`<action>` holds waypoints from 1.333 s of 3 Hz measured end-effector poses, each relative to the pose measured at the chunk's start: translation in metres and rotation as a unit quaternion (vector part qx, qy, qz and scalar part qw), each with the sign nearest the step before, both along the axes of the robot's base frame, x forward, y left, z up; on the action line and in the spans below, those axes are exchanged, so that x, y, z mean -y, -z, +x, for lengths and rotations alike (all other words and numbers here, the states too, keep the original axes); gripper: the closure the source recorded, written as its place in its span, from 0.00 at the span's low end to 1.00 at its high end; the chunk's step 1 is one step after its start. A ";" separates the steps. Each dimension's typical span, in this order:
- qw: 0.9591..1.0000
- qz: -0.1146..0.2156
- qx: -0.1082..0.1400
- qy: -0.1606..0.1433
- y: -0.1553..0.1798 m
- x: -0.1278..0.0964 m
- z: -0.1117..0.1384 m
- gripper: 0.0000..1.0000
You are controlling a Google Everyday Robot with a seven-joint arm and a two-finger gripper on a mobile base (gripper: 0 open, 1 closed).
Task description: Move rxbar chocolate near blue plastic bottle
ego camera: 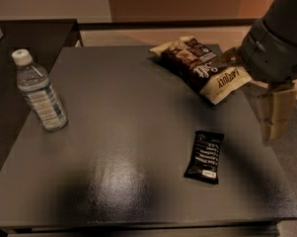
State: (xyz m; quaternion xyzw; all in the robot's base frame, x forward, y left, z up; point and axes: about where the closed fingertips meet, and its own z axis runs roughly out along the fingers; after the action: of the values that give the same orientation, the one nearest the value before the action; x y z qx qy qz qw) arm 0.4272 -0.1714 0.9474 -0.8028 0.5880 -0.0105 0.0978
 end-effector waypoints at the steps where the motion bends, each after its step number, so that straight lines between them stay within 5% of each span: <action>1: 0.995 -0.004 -0.017 -0.099 0.015 -0.010 -0.007 0.00; 2: 0.980 -0.002 -0.030 -0.198 0.035 -0.016 -0.011 0.00; 4: 0.948 -0.006 -0.047 -0.314 0.072 -0.022 -0.013 0.00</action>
Offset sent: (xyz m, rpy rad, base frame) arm -0.0320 0.0108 -0.0612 -0.0131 0.1495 0.7037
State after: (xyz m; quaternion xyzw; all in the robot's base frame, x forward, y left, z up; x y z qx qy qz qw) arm 0.4143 -0.1496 0.8751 -0.9470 0.3102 0.0552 0.0632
